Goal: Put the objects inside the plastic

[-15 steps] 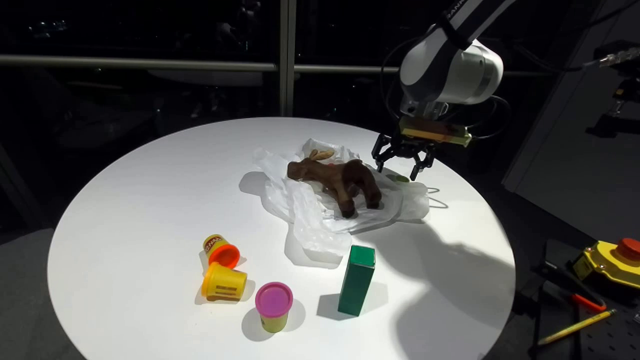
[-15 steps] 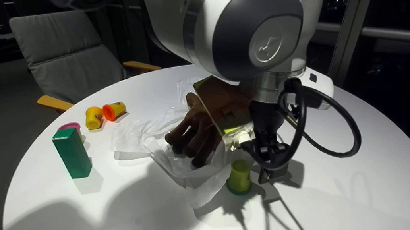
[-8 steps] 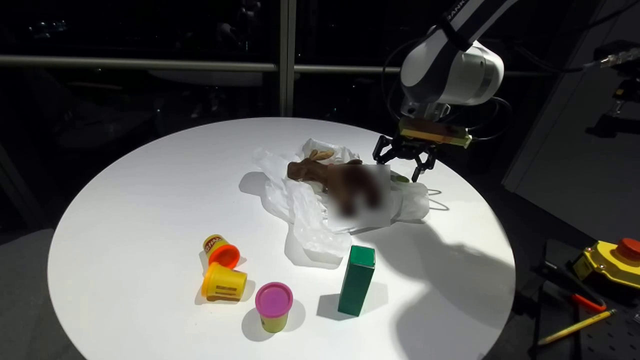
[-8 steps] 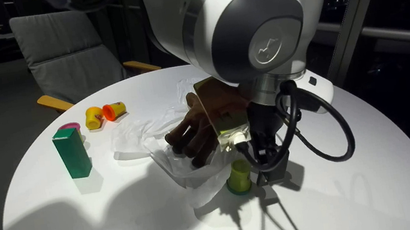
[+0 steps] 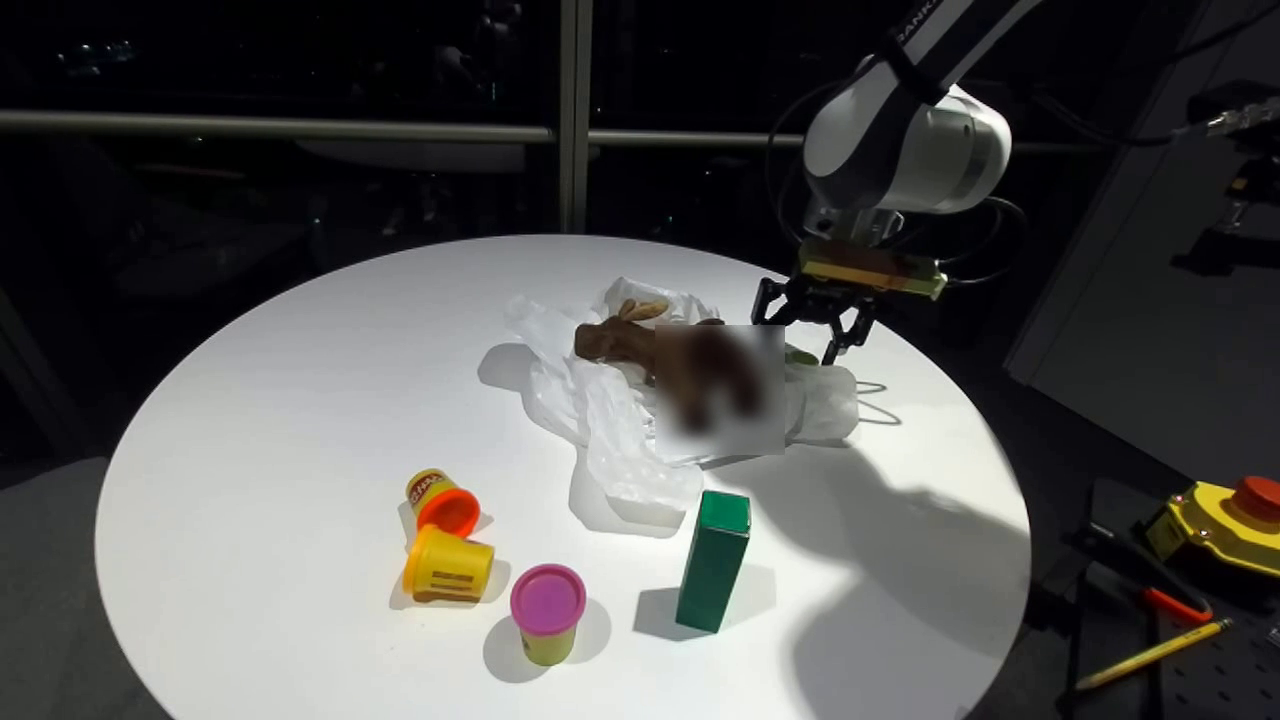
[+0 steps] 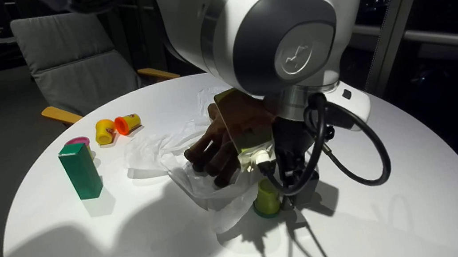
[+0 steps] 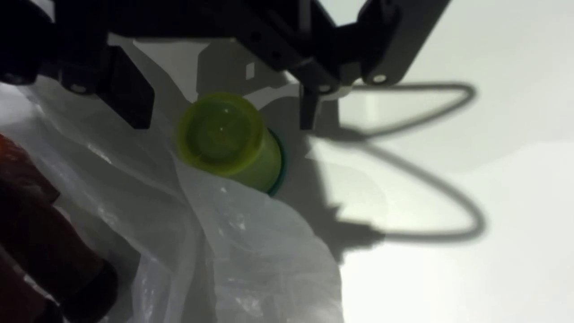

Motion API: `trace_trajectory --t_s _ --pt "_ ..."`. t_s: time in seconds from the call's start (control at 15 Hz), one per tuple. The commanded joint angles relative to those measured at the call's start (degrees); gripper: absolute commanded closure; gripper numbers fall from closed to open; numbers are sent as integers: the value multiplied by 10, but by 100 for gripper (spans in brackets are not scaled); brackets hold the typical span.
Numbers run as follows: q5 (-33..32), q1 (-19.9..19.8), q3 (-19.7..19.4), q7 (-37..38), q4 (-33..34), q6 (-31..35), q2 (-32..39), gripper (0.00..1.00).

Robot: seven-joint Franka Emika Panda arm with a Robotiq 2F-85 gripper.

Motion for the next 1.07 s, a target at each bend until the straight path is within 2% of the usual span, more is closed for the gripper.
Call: trace_trajectory --t_s 0.0,0.33,0.47,0.67,0.8,1.0 --pt "10 5 -2 10 -15 -4 -22 47" --pt "15 2 -1 10 -20 -7 -28 85" --pt "15 3 -2 10 -22 -4 -32 96" --pt "8 4 -12 15 -24 2 -43 100" --pt "5 3 -20 18 -24 4 -51 94" --pt "6 -2 -27 15 -20 0 -68 95"
